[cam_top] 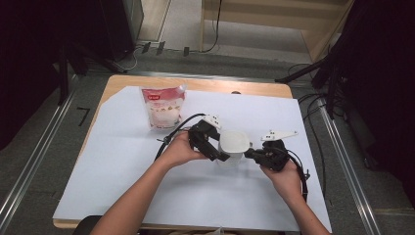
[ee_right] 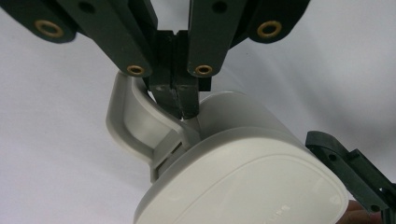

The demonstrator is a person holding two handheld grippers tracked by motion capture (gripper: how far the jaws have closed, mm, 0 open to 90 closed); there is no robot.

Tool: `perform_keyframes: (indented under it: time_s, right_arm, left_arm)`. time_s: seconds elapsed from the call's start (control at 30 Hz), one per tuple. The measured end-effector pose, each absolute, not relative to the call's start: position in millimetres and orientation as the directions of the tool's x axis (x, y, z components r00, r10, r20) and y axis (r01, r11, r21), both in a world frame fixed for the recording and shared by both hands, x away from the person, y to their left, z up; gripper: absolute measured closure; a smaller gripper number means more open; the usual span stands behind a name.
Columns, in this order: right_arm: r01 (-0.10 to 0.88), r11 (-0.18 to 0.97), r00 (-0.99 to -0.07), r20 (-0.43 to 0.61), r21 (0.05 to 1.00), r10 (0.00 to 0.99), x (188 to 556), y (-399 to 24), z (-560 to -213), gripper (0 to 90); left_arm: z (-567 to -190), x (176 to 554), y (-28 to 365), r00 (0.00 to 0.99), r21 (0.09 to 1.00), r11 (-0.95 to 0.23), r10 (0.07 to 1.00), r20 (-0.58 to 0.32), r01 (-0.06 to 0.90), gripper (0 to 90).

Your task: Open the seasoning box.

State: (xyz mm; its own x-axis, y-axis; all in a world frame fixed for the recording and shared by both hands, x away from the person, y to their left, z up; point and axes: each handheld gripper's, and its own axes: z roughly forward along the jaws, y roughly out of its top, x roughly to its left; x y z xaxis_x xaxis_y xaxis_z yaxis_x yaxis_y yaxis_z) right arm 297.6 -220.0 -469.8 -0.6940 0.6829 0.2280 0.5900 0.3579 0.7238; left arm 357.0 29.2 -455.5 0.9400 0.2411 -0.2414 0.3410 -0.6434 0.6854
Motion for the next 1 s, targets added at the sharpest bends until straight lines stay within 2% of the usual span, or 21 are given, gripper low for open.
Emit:
perform_keyframes:
  time_s: [0.53,0.83,1.0]
  right_arm:
    - [0.590,0.363,-0.689,0.215,0.721,0.692,295.3,-217.1,-471.0,90.0]
    - [0.590,0.362,-0.689,0.217,0.722,0.691,296.1,-217.6,-471.4,90.0]
    - [0.590,0.362,-0.688,0.214,0.722,0.693,295.8,-217.3,-471.2,90.0]
  left_arm:
    - [-448.0,354.9,26.9,0.945,0.674,-0.663,0.245,-0.216,0.326,15.1]
    - [-440.6,351.4,23.2,0.955,0.663,-0.690,0.251,-0.156,0.290,15.8]
    - [-440.6,351.3,23.6,0.956,0.667,-0.688,0.248,-0.155,0.287,16.0]
